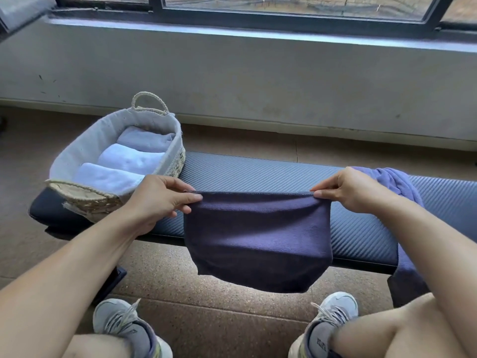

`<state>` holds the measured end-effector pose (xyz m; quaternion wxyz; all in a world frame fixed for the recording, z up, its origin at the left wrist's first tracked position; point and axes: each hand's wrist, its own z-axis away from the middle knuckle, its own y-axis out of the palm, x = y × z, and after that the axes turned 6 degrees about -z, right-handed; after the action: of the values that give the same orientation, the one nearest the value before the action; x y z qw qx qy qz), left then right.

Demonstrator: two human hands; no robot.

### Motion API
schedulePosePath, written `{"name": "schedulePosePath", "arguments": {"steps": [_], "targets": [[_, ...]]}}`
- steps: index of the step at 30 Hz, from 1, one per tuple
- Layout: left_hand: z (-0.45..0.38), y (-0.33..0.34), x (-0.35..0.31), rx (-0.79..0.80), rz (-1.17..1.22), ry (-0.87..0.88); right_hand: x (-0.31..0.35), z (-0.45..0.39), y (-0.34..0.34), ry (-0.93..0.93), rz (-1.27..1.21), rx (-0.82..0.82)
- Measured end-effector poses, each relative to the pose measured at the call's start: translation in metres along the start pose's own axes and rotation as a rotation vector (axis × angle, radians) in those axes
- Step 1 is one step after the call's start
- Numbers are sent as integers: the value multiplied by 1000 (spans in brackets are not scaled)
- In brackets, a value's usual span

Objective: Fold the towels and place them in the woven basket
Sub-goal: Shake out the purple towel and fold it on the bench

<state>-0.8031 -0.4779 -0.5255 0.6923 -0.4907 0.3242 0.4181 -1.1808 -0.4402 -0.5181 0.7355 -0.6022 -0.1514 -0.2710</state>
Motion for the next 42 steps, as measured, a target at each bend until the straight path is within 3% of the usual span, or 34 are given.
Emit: {"name": "schedulePosePath", "arguments": {"steps": [18, 20, 25, 28, 30, 34, 38, 42], "targets": [[-7, -1, 11, 88, 151, 48, -2, -1, 6, -34, -9, -53], [-8, 3, 13, 48, 89, 38, 0, -3, 8, -1, 10, -50], [-14, 12, 19, -130, -339, 91, 2, -10, 12, 109, 114, 8], [-18, 17, 16, -82, -221, 10, 6, -12, 10, 160, 156, -24], [-20, 20, 13, -52, -43, -37, 10, -9, 10, 170, 38, -65], [-24, 21, 5, -47, 236, -19, 16, -6, 16, 219, -434, -94], [-33, 28, 5, -70, 346, 49, 18, -11, 20, 266, -767, -128], [-48, 41, 10, -51, 309, 83, 16, -23, 28, 276, -855, -194]]}}
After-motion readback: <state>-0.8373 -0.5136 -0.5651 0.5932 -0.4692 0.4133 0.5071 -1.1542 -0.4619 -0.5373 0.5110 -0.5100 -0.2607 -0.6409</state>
